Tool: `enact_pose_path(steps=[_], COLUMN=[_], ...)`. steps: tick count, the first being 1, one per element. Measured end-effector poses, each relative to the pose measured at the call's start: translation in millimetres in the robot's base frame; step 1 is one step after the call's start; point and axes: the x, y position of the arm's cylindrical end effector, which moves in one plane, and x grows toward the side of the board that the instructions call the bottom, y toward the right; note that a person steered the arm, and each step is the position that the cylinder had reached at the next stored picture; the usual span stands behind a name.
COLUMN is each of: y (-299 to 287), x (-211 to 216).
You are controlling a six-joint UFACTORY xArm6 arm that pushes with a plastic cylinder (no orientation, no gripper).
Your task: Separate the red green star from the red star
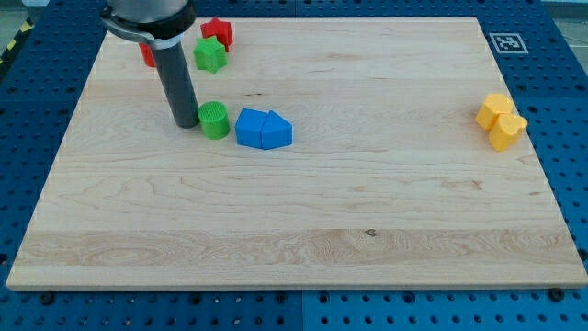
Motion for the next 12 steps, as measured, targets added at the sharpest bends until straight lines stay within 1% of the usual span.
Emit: enact_pose_path(steps=[3,5,7,9,10,11,12], y=[2.9,2.9,2.4,-28.1,-28.7,-28.7,-17.7], x=[-1.8,-40.3,-67.5,-106.3,-122.2,-132.6,-132.5])
